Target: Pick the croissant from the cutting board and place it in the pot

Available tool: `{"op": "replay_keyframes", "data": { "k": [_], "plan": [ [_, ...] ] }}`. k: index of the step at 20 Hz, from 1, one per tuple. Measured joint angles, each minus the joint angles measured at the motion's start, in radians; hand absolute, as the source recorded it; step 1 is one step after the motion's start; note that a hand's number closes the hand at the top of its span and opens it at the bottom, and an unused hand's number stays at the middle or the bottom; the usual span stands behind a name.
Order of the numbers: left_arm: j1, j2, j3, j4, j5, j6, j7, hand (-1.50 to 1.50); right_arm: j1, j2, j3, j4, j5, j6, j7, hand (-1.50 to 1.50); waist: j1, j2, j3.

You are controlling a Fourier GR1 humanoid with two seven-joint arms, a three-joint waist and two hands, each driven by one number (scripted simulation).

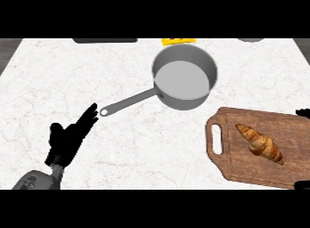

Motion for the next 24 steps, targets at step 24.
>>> {"op": "replay_keyframes", "data": {
  "k": [24],
  "plan": [
    [-0.003,-0.058,0.041,-0.036,-0.076,-0.04,0.055,0.0,-0.177,-0.13,0.21,0.195,0.277,0.224,0.398,-1.5,0.032,0.006,0.0]
  ]
}}
